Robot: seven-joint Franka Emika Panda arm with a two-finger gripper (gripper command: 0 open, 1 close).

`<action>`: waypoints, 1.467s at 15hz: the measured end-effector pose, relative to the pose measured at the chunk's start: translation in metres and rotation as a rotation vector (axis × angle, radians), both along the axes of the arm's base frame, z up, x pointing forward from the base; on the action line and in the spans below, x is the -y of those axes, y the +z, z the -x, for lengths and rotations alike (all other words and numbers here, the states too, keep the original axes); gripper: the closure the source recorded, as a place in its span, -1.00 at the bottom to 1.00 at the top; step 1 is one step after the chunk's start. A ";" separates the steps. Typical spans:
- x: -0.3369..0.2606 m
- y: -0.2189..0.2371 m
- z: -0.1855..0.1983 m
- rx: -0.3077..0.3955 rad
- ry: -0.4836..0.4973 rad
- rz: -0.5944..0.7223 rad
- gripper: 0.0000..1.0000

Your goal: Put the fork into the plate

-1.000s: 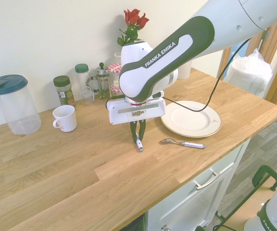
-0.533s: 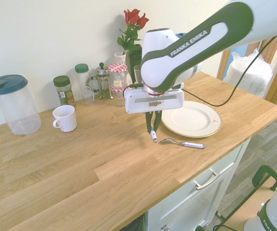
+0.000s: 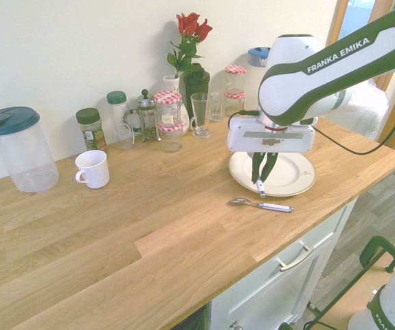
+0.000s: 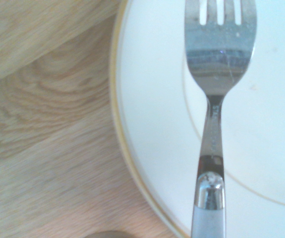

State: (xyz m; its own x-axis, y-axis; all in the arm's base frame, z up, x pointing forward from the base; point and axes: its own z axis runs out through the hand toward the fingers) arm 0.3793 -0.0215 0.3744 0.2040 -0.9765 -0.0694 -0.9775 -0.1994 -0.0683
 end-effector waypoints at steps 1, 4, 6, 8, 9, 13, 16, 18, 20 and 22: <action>0.011 -0.002 0.006 0.005 -0.008 -0.014 1.00; 0.038 -0.005 0.016 0.021 -0.029 -0.042 1.00; 0.042 -0.006 0.016 0.031 -0.035 -0.058 1.00; 0.044 -0.009 0.016 0.027 -0.042 -0.075 1.00; 0.045 -0.012 0.016 0.021 -0.047 -0.086 1.00; 0.054 -0.024 0.017 -0.002 -0.068 -0.111 1.00; 0.061 -0.032 0.015 -0.012 -0.078 -0.143 1.00; 0.065 -0.033 0.014 -0.008 -0.079 -0.162 1.00; 0.068 -0.034 0.012 -0.005 -0.082 -0.179 -1.00; 0.070 -0.035 0.013 -0.003 -0.086 -0.193 -1.00</action>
